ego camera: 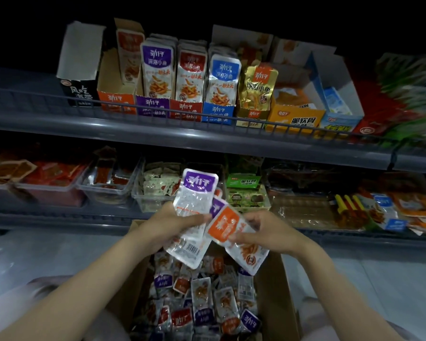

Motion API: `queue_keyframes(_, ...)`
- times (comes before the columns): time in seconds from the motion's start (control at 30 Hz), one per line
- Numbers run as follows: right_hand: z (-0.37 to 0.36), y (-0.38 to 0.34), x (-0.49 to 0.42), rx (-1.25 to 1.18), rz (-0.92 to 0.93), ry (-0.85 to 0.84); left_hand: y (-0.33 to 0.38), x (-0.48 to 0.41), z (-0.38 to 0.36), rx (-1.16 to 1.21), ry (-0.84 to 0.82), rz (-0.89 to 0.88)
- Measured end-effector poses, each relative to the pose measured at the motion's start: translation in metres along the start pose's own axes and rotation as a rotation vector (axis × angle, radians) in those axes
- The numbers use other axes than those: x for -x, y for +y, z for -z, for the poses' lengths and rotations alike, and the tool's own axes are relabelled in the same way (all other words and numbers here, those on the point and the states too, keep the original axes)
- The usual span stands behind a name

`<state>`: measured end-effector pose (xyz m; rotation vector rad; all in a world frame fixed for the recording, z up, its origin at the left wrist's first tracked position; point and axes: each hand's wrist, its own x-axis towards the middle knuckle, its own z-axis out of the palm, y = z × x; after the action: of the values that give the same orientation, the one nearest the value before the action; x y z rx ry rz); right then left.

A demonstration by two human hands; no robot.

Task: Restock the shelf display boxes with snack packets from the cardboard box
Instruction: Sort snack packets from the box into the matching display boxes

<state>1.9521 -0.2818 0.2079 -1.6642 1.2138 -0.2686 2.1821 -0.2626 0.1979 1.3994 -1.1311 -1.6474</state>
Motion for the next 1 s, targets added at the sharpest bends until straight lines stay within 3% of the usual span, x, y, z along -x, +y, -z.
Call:
queue_keyframes(0.07,0.007,-0.003,0.003,-0.113,0.031,0.157,0.004,-0.002,0.004,0.143,0.028,0.000)
queue_keyframes(0.13,0.008,-0.005,0.004,-0.456,-0.020,0.295,0.008,-0.003,0.004,0.277,0.049,0.027)
queue_keyframes(0.2,-0.002,-0.008,0.002,-0.796,-0.094,0.315,0.008,-0.003,0.000,0.310,0.016,0.036)
queue_keyframes(0.3,-0.023,-0.014,-0.004,-0.959,-0.123,0.256,0.001,-0.004,-0.009,0.198,0.020,-0.004)
queue_keyframes(0.43,-0.032,-0.018,-0.008,-1.009,-0.081,0.234,0.000,-0.007,-0.009,0.102,0.095,-0.056)
queue_keyframes(0.67,-0.040,-0.014,-0.012,-0.966,-0.068,0.290,0.002,-0.007,-0.011,0.146,0.102,-0.102)
queue_keyframes(0.73,-0.044,-0.013,-0.014,-0.977,-0.070,0.307,0.003,-0.007,-0.011,0.166,0.148,-0.054)
queue_keyframes(0.9,-0.049,-0.016,-0.018,-0.991,-0.108,0.221,0.009,-0.004,-0.013,0.180,0.062,0.092)
queue_keyframes(1.0,-0.042,-0.016,-0.019,-0.972,-0.134,0.260,0.014,-0.006,-0.011,0.234,0.084,0.125)
